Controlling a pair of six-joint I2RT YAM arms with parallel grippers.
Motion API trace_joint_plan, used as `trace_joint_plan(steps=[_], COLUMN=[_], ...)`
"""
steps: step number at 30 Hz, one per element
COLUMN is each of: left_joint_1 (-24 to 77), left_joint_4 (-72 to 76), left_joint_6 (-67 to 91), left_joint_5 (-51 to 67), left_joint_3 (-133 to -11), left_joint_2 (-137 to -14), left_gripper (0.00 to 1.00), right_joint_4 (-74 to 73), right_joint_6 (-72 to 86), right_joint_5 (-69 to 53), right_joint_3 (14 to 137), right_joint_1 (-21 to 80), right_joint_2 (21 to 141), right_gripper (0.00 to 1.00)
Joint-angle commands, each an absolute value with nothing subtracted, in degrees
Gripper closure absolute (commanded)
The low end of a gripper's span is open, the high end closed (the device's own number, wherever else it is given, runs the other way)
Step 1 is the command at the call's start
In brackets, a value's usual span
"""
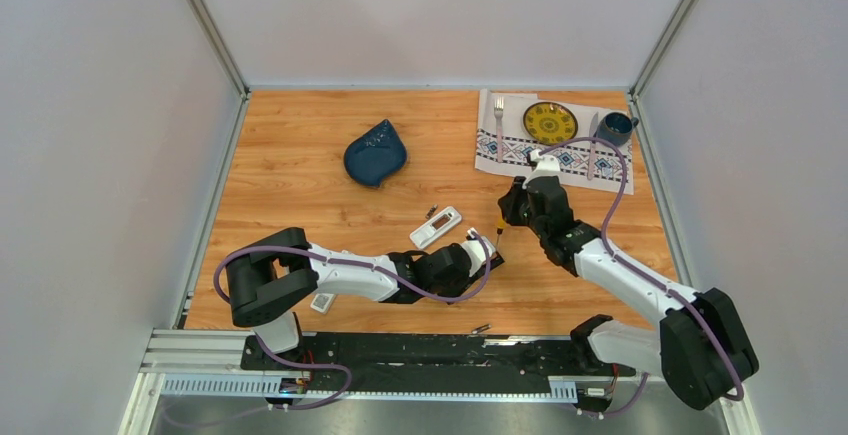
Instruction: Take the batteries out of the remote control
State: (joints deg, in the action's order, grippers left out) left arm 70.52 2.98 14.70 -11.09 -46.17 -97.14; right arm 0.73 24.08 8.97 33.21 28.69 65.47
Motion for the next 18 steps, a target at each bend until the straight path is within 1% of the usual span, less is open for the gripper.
trace_joint_plan(steps=[1, 8, 18], left_joint_1=[70.7, 70.7, 70.7], left_joint_4=[-9.1, -9.2, -9.1], left_joint_6=[17.0, 17.0, 17.1], left_joint_5=[-6.3, -6.4, -6.4], left_joint_3=[-42.0, -42.0, -42.0], left_joint_2=[-102.8, -102.9, -103.1], left_gripper=[0.98, 0.98, 0.98], right_joint_4=[3.2, 4.1, 2.5], right_joint_6=[23.4, 23.7, 21.1], right_joint_5=[10.8, 9.9, 13.3], right_joint_3=[33.1, 32.6, 30.6], right_joint_1=[28.5, 28.4, 28.4], right_joint_2=[66.9, 68.8, 65.7], right_gripper=[1.00, 1.00, 1.00])
